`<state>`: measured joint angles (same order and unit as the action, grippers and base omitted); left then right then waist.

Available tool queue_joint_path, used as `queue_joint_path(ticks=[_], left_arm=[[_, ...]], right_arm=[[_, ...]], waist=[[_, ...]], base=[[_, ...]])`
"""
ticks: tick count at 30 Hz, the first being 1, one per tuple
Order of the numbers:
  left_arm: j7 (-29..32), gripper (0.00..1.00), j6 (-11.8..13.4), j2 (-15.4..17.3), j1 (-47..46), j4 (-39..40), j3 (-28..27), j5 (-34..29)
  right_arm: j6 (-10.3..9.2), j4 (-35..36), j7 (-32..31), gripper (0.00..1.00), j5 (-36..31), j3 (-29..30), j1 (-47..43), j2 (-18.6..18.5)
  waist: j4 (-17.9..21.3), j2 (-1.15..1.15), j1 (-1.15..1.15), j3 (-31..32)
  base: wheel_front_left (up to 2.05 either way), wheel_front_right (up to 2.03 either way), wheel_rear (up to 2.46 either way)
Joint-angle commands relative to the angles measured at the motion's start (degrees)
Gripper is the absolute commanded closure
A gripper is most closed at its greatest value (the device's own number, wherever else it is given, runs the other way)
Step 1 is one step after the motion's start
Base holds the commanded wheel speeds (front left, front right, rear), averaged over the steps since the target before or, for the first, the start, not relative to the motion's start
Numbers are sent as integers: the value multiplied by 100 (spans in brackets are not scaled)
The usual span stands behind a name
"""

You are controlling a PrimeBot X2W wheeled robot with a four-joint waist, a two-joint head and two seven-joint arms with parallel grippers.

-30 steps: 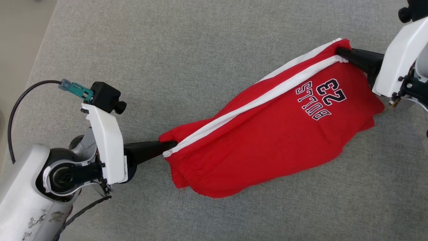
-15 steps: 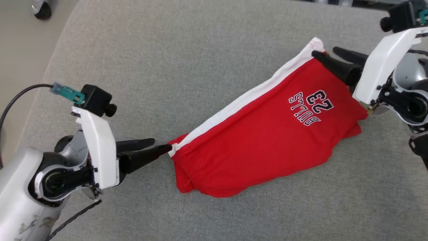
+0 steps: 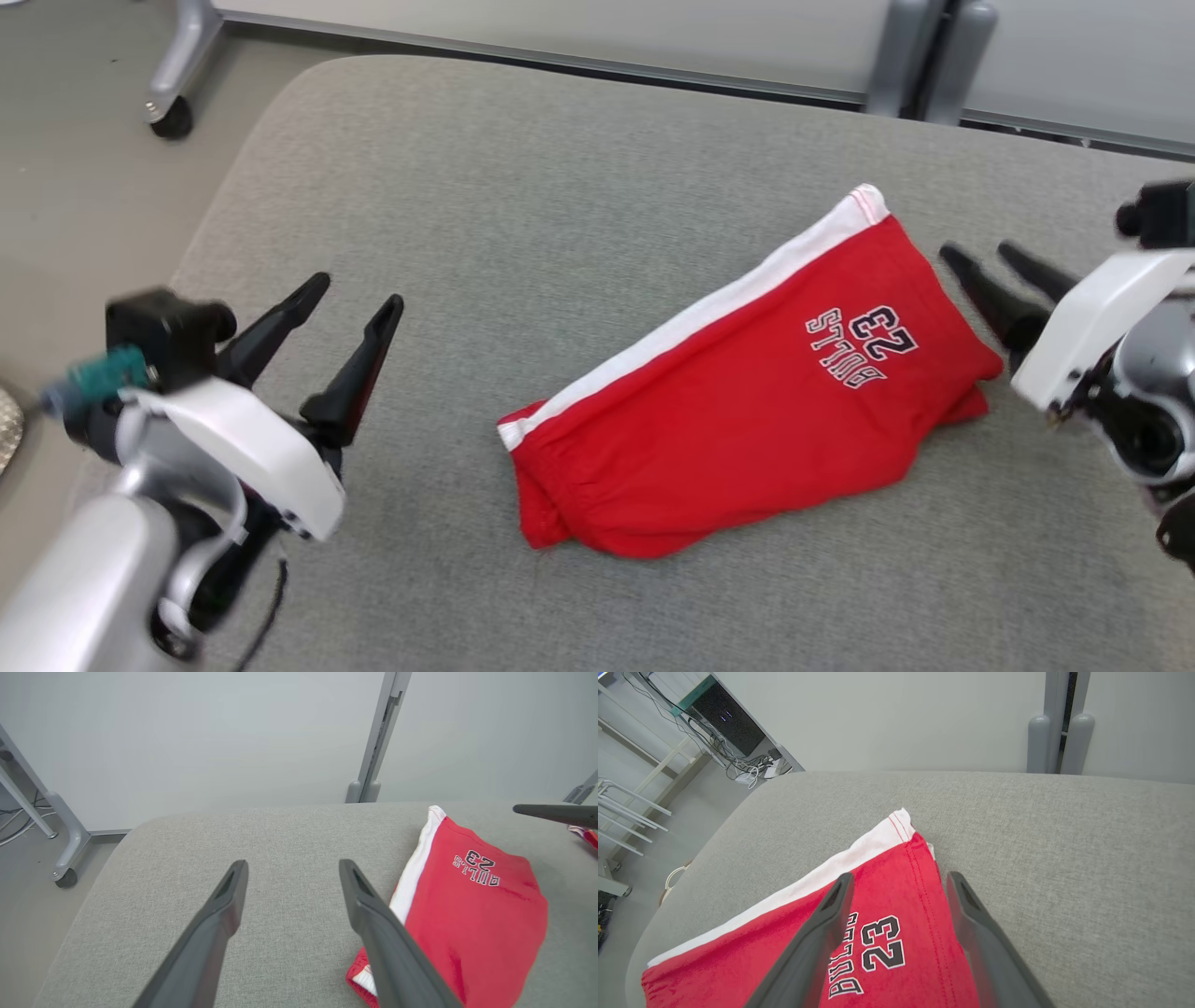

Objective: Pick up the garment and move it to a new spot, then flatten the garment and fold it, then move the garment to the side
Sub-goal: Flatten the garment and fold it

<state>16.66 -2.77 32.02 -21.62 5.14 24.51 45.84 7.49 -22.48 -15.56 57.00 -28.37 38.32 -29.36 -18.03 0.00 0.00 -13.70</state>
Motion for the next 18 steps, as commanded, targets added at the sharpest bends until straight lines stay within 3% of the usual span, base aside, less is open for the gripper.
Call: queue_joint_path(ticks=[1,5,9,13,18], left_arm=[[-508,0,273,-192,228,-101,-29,-343],[-1564,0,604,-759,509,-285,15,-718],[-2183,0,653,-1120,749,-595,121,-834],[-2447,0,555,-1358,854,-918,232,-760],[-2552,0,518,-1442,894,-1145,299,-761]], right_arm=[[2,-179,105,0,85,-126,-130,22],[2,-757,340,0,112,-331,-10,-24],[2,-1446,251,0,217,-482,247,-23],[2,-2221,-605,0,693,-605,461,89],[2,-2586,-1488,0,1267,-646,387,346]], waist=[[-119,0,0,42],[-309,0,0,-30],[-534,0,0,-130],[-813,0,0,-170],[-947,0,0,-79]], base=[[0,0,0],[0,0,0],[0,0,0],[0,0,0],[0,0,0]])
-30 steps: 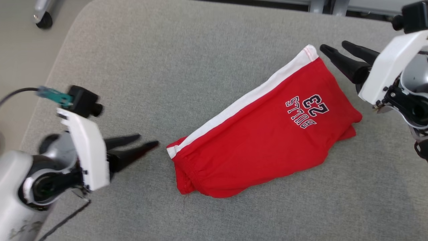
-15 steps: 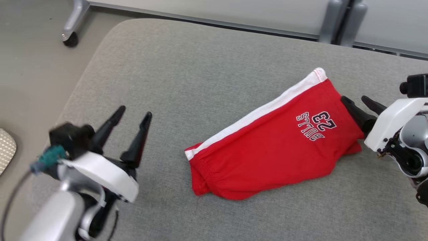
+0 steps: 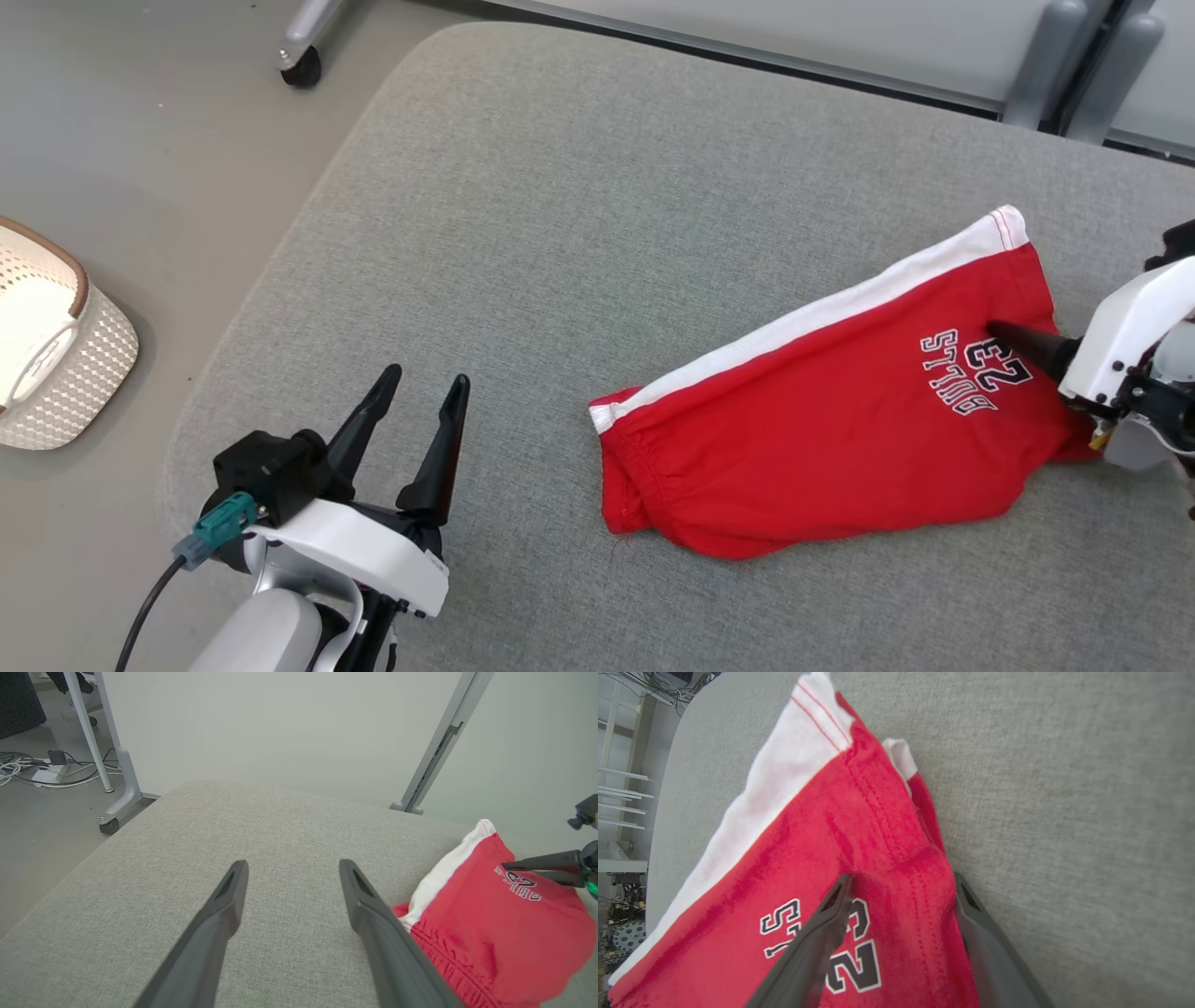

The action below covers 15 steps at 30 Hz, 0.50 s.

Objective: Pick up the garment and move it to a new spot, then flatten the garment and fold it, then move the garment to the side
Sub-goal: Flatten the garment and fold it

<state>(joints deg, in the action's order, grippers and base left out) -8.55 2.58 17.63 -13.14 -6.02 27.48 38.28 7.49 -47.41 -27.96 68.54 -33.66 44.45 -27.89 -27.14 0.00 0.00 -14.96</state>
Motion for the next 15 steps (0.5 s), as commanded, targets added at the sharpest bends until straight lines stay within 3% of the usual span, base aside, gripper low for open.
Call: queue_joint_path(ticks=[1,4,5,6,7,15], left_arm=[[-56,0,-25,-21,56,-58,5,9],[-80,0,-36,-61,74,-102,28,33],[-97,0,-35,-72,80,-121,33,38],[-108,0,-25,-78,88,-140,35,43],[-109,0,-17,-82,91,-160,38,46],[-178,0,-37,-37,80,-257,65,1]], right_arm=[[2,-53,-341,0,204,-124,-235,223],[2,83,-362,0,333,-101,-239,219],[2,150,-291,40,347,-107,-231,202],[2,204,-195,66,345,-112,-233,175],[2,241,-80,100,335,-112,-233,148],[2,337,934,100,455,-65,-431,102]], waist=[[-44,0,0,64],[-48,0,0,93],[-42,0,0,109],[-30,0,0,126],[-14,0,0,143],[283,0,0,416]], base=[[0,0,0],[0,0,0],[0,0,0],[0,0,0],[0,0,0],[0,0,0]])
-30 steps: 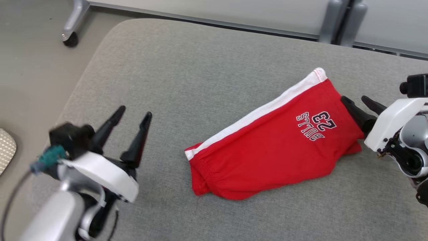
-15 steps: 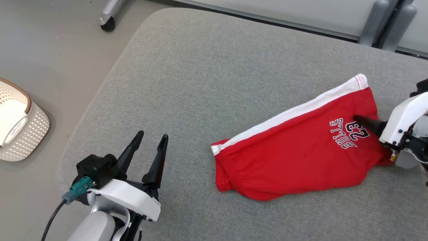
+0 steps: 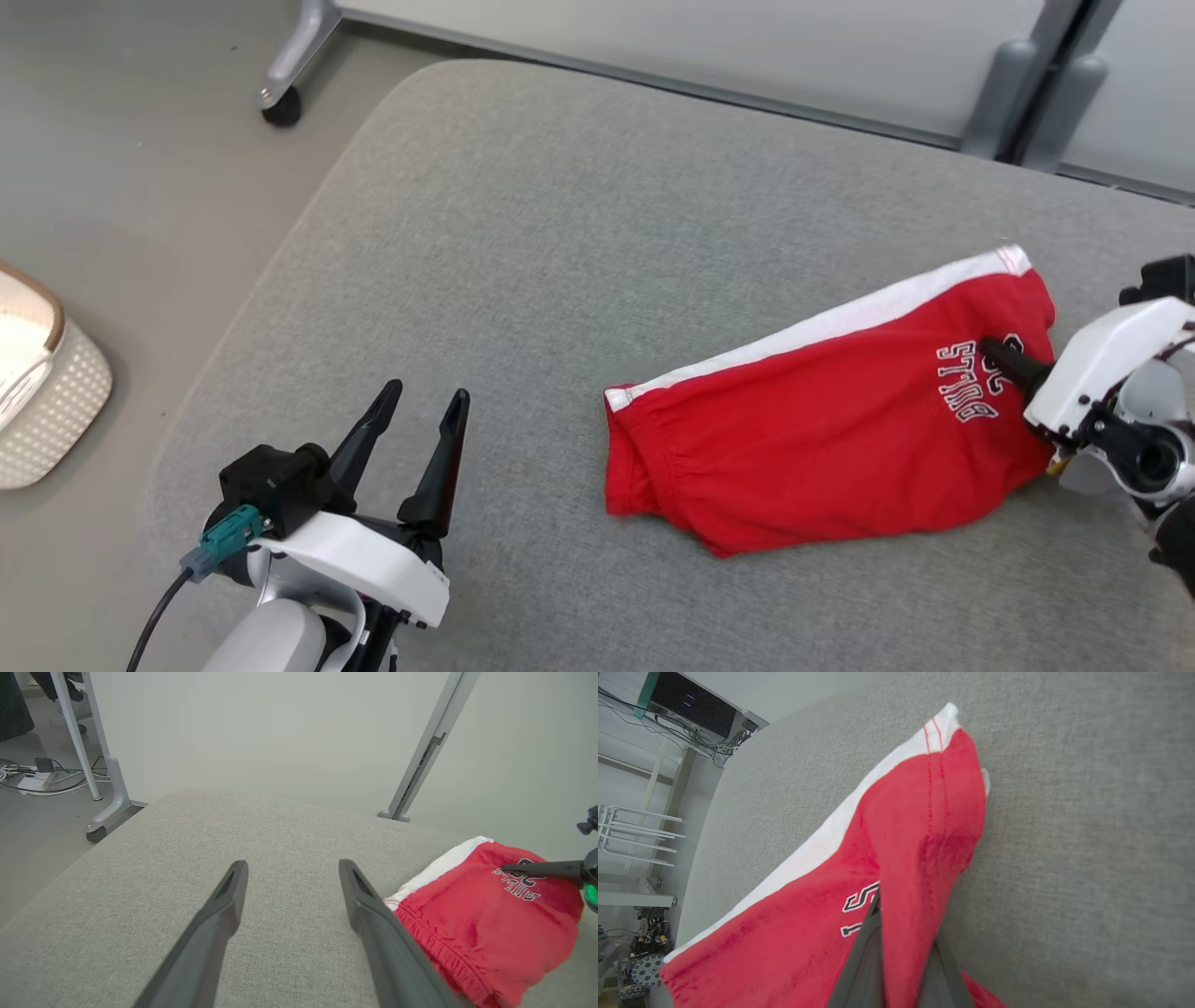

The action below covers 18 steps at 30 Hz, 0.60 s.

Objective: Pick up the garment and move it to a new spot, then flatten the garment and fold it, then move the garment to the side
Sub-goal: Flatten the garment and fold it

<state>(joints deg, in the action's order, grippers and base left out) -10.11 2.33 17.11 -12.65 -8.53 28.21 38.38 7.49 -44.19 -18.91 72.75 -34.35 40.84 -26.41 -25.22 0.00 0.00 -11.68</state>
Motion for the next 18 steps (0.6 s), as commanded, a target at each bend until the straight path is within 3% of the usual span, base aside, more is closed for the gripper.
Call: queue_joint_path(ticks=[1,14,18], left_arm=[[-49,0,9,17,46,-3,-17,-17],[-416,0,437,114,437,21,-278,-345],[-462,0,423,43,459,33,-305,-390]], right_arm=[[2,56,103,100,82,6,-120,-58],[2,370,1348,100,163,-142,-996,-339],[3,249,1581,100,-3,-243,-1029,-499]], waist=[[159,0,0,146],[1237,0,0,755],[1393,0,0,732]], base=[[0,0,0],[0,0,0],[0,0,0]])
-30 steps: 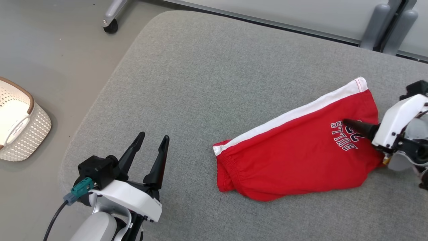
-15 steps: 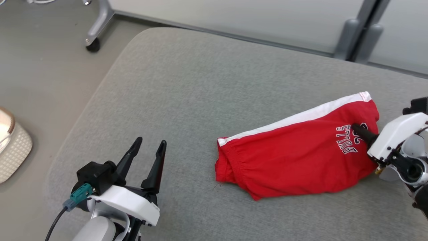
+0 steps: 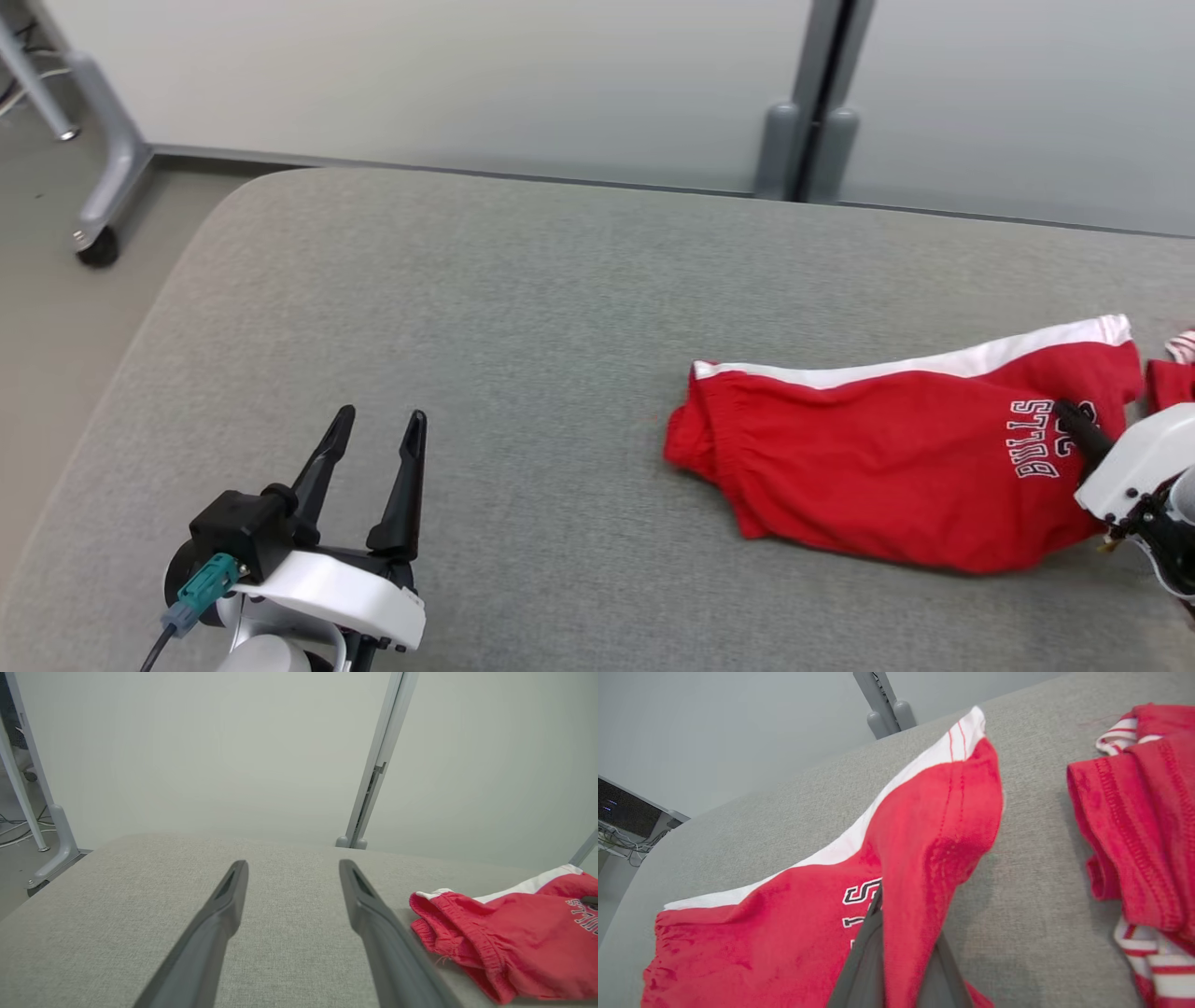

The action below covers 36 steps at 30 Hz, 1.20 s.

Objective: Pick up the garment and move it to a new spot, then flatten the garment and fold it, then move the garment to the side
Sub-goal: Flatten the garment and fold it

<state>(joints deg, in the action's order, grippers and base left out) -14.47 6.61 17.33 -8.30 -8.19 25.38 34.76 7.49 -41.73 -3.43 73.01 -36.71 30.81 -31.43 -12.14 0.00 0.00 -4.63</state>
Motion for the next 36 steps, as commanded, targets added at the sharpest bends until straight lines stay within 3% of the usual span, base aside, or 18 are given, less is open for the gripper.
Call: queue_joint_path(ticks=[1,7,17,27,28,29,36], left_arm=[[-33,0,-8,7,28,-10,-36,-49],[-60,0,-80,-84,82,-133,-53,-83],[-65,0,-154,-153,70,-293,-26,-103],[-50,0,-196,-138,-29,-461,48,-144],[-51,0,-201,-141,-36,-467,49,-140],[-51,0,-202,-144,-43,-473,52,-135],[-58,0,-234,-99,-7,-562,-4,-79]], right_arm=[[2,-16,60,100,-48,-22,20,-6],[2,294,-22,100,-98,-212,270,132],[2,729,-359,100,6,-472,447,709],[3,11,-748,100,-178,-768,644,1503],[2,-71,-739,84,-197,-775,664,1552],[3,-125,-751,0,-192,-784,667,1609],[2,18,-405,0,-245,-729,743,1610]], waist=[[111,0,0,22],[126,0,0,113],[-235,0,0,158],[-642,0,0,31],[-656,0,0,23],[-665,0,0,16],[-478,0,0,101]], base=[[0,0,0],[0,0,0],[0,0,0],[0,0,0],[0,0,0],[0,0,0],[0,0,0]])
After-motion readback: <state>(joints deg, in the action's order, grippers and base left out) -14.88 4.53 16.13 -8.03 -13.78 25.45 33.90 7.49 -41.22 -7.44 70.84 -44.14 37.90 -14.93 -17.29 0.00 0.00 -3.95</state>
